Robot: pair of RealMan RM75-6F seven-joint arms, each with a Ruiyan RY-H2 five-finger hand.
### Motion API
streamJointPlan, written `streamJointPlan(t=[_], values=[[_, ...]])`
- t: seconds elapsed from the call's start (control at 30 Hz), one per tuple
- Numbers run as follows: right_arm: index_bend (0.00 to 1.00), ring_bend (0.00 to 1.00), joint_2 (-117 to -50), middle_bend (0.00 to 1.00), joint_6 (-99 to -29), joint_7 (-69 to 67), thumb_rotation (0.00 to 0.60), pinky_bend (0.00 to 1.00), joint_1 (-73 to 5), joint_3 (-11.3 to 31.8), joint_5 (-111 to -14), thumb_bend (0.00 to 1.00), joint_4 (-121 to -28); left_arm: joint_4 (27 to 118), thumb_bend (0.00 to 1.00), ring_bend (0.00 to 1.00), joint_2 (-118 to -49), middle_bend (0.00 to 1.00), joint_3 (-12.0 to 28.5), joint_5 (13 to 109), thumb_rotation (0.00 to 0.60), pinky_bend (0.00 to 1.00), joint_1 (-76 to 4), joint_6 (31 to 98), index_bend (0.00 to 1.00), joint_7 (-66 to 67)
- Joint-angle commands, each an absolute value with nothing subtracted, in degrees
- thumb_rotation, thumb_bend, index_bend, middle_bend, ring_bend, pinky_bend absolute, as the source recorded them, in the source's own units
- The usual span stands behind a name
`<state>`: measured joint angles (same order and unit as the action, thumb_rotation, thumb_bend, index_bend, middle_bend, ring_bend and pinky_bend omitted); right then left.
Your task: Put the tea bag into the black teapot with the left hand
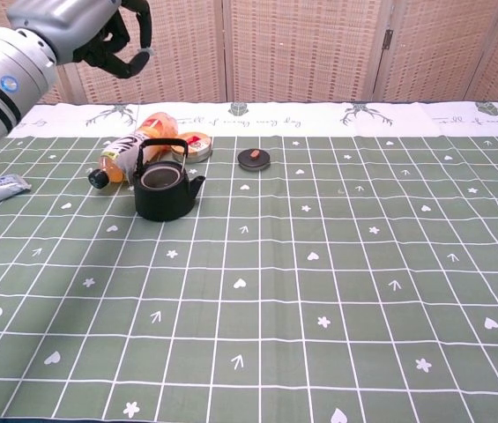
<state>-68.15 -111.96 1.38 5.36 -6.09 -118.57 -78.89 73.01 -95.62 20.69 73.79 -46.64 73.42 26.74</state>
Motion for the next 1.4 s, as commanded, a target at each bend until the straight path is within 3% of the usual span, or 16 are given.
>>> streamJointPlan(t=[0.03,1.4], values=[[0.0,0.07,-68.1,0.0,-112.1,1.4,0.6,0.0,5.4,-6.2,-118.7,0.37,-78.9,73.0,0.49,1.0,-95.4,1.0,20.6,73.8,0.6,1.0,-46.8,73.6,0.66,27.2],[0.0,0.07,-68.1,0.0,-114.2,-0.4,0.6,0.0,6.1,-6.0,-118.8,0.37,-77.5,73.2,0.49,1.0,-96.2,1.0,19.9,71.8,0.6,1.0,-49.0,72.9,0.66,30.0]])
